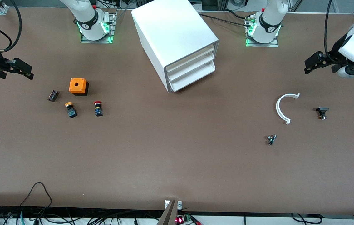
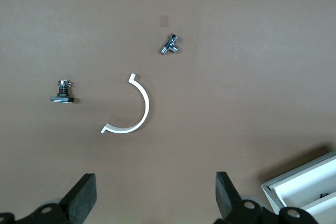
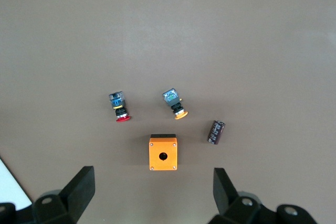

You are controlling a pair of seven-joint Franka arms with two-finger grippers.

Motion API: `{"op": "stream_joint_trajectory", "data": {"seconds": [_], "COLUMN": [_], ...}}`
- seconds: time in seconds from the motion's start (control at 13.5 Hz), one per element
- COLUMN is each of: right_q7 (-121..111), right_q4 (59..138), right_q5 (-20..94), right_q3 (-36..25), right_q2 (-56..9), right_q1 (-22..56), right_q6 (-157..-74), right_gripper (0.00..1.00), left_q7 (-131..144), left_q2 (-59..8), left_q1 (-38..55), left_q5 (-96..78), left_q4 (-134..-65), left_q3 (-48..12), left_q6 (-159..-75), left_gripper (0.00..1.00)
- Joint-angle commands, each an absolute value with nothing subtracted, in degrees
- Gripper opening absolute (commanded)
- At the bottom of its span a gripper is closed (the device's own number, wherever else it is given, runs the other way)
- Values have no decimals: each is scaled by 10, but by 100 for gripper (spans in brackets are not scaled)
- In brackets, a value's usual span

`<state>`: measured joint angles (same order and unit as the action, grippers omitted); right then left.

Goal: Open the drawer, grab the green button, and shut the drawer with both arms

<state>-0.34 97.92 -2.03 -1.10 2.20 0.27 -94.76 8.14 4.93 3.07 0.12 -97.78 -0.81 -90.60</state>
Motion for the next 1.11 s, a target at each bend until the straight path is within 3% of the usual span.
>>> {"op": "stream_joint_trajectory", "data": {"seconds": [0.0,1.03], "right_q7": [-4,-4], "right_q4": [976,976], "right_q5": [-19,-19], "right_q3": [-9,-7], "right_q2": [30,30], "right_q1": [-1,-1], "right_q6": [-937,-937], "right_gripper": [100,100], "left_q7": [68,75], "left_q2": [47,20], "left_q1": [31,33], "left_q5": [11,13], "left_q4": [-967,-932], "left_q3": [-10,-11], "left_q6": [-889,-886], "left_gripper": [100,100]}}
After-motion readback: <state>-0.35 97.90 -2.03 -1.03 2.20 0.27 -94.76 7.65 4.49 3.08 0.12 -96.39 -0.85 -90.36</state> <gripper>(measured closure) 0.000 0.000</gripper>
